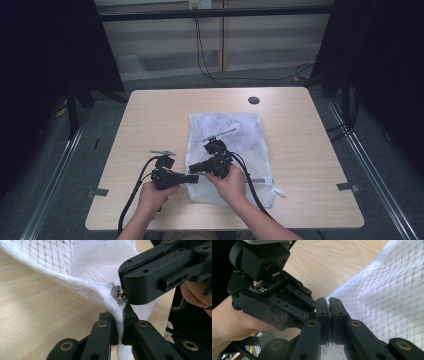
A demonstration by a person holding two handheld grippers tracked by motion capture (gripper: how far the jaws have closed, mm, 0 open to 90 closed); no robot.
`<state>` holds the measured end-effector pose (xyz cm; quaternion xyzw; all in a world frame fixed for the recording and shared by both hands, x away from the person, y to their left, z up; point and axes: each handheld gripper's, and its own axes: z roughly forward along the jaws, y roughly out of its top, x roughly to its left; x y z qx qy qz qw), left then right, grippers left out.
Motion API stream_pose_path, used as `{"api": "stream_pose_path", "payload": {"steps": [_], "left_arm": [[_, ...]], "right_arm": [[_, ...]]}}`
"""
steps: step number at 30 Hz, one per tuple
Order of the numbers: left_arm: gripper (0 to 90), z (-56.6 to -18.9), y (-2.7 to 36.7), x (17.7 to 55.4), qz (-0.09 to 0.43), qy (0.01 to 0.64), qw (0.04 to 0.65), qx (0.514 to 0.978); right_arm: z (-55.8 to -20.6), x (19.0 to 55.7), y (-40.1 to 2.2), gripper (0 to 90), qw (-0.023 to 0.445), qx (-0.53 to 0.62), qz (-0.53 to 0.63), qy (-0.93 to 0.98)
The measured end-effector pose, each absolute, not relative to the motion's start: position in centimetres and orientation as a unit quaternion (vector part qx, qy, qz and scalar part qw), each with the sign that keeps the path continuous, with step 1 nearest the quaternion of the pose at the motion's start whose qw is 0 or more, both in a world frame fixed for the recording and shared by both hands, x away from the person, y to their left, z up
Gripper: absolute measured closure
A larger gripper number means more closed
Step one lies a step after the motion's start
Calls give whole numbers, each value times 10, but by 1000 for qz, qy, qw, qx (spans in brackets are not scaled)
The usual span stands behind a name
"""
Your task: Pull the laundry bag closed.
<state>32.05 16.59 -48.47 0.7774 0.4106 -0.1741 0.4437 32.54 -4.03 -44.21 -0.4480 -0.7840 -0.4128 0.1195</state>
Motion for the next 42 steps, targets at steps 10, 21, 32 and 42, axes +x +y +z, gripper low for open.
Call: {"api": "stream_pose_path", "payload": {"steps": [10, 21, 32, 42], "left_arm": [[884, -483, 168, 321, -172, 417, 446, 773], [884, -483, 167, 321, -172, 418, 447, 772], [885, -482, 168, 321, -170, 419, 448, 771], [884, -480, 170, 321, -159, 421, 454, 769]], "right_arm": [[-440, 325, -46, 866, 108, -451, -401, -790], [-442, 325, -51, 867, 117, -450, -404, -788], [-442, 325, -59, 868, 118, -453, -401, -787], [-443, 326, -65, 867, 112, -457, -400, -786]]}}
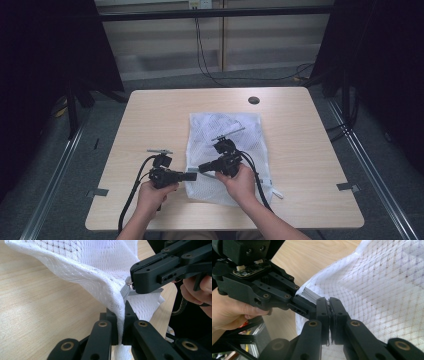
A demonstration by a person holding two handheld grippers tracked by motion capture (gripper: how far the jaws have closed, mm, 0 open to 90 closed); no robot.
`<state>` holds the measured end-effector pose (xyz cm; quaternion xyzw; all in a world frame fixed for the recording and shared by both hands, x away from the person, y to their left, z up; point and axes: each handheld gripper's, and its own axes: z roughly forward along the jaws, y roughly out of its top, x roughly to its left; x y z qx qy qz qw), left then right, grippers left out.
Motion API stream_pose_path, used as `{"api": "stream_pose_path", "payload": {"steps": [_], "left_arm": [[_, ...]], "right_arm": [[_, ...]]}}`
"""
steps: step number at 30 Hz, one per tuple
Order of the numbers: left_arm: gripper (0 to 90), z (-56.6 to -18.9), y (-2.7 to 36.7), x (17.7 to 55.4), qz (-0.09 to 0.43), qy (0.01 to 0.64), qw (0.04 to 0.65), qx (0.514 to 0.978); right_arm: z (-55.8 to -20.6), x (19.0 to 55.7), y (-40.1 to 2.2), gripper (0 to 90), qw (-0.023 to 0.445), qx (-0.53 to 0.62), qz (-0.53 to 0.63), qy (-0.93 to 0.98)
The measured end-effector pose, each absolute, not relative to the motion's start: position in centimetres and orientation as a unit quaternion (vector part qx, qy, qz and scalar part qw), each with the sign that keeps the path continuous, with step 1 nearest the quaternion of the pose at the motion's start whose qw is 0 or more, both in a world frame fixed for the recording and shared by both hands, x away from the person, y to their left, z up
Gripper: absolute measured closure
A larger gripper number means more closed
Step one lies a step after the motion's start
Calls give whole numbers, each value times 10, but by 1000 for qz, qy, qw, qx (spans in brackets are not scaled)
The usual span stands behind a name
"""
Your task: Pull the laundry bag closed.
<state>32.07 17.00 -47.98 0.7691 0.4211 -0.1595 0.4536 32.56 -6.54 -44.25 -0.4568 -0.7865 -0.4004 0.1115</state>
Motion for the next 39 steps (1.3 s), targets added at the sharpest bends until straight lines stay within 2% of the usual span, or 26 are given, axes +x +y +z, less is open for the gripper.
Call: {"api": "stream_pose_path", "payload": {"steps": [39], "left_arm": [[885, -477, 173, 321, -147, 425, 457, 767]], "right_arm": [[-444, 325, -83, 867, 102, -472, -391, -783]]}}
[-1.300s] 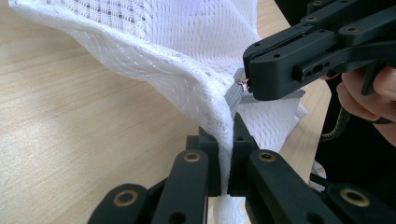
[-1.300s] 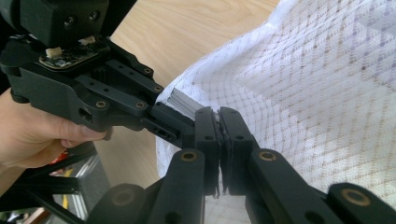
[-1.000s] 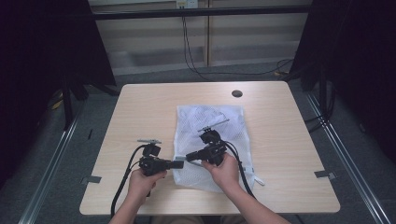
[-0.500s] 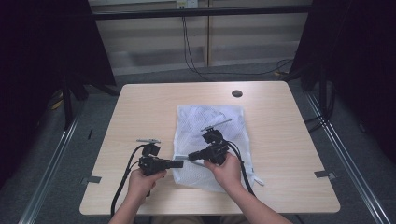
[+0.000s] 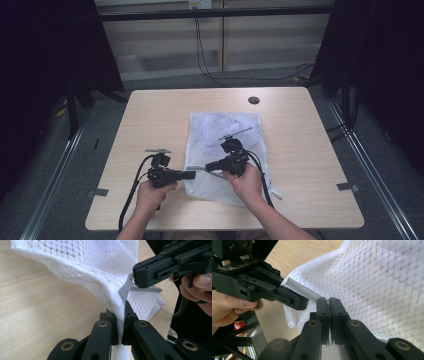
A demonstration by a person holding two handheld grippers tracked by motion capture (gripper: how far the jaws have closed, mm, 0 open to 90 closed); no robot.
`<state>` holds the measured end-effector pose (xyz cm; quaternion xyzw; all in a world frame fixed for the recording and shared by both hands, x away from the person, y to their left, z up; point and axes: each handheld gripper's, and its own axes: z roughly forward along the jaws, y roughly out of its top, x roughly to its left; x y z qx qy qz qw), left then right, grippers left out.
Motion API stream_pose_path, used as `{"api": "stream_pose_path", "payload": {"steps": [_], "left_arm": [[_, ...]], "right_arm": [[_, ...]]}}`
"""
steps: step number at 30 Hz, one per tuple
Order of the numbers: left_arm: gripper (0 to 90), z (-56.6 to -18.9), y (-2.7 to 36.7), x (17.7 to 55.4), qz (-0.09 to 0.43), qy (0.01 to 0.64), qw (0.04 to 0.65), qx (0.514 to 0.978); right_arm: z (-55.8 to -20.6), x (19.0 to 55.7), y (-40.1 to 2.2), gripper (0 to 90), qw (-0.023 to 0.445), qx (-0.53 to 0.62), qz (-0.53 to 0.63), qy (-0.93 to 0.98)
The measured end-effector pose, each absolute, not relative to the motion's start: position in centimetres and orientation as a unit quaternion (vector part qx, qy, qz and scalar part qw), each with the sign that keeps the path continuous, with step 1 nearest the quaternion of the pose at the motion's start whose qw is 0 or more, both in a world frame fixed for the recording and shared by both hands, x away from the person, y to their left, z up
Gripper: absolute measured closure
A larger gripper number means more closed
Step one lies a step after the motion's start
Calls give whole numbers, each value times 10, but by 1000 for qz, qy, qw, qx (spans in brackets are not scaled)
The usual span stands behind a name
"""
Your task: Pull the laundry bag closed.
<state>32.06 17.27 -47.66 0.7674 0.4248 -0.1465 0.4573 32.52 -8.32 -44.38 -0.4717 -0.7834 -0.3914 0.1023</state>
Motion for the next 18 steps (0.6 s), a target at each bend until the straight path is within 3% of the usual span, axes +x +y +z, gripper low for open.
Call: {"api": "stream_pose_path", "payload": {"steps": [18], "left_arm": [[884, -477, 173, 321, -145, 425, 458, 768]], "right_arm": [[-448, 326, -91, 867, 101, -475, -390, -782]]}}
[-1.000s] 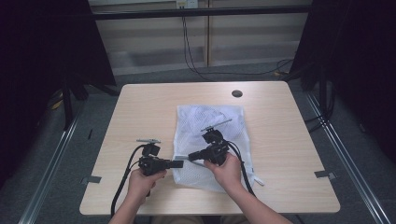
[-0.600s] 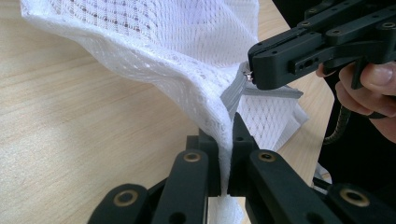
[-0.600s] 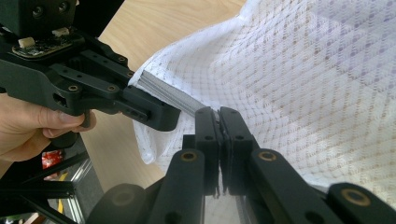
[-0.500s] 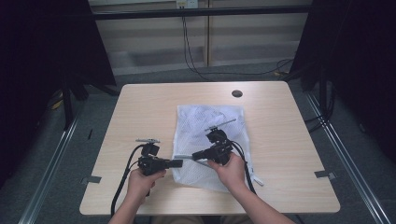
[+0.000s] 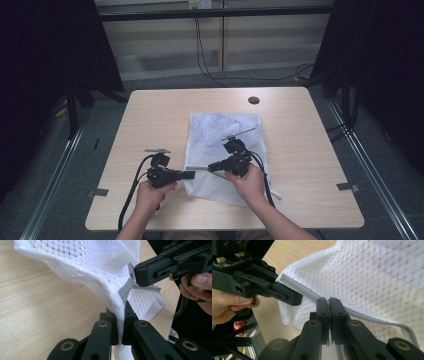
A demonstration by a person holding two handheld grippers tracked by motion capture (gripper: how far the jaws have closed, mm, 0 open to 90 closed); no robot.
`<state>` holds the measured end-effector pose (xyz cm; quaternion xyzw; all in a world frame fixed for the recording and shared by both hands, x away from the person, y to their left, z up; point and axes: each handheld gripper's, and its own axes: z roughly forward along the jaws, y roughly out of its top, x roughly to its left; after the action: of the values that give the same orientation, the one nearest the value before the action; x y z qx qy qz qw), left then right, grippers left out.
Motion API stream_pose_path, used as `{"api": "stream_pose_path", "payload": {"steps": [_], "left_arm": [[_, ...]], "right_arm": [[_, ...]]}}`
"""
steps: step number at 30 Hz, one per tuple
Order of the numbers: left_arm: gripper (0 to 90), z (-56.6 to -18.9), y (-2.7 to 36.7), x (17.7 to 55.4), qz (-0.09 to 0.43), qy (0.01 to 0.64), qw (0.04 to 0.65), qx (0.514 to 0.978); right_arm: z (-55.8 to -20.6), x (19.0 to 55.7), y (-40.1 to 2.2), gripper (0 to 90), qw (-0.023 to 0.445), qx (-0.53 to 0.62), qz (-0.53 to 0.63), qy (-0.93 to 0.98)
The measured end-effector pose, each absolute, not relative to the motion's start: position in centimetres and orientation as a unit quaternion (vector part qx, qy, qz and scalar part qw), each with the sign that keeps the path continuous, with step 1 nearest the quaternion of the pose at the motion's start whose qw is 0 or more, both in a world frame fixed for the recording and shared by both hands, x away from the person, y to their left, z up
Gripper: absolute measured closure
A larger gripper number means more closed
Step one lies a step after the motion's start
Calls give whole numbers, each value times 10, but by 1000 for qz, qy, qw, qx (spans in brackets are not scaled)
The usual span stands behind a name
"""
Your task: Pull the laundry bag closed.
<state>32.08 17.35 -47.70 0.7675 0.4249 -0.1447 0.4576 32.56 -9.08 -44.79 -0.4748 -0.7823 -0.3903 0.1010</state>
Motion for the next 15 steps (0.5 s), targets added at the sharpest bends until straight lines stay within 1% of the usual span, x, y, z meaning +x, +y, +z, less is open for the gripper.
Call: {"api": "stream_pose_path", "payload": {"steps": [15], "left_arm": [[885, -477, 174, 321, -145, 428, 458, 766]], "right_arm": [[-447, 326, -95, 867, 96, -475, -389, -783]]}}
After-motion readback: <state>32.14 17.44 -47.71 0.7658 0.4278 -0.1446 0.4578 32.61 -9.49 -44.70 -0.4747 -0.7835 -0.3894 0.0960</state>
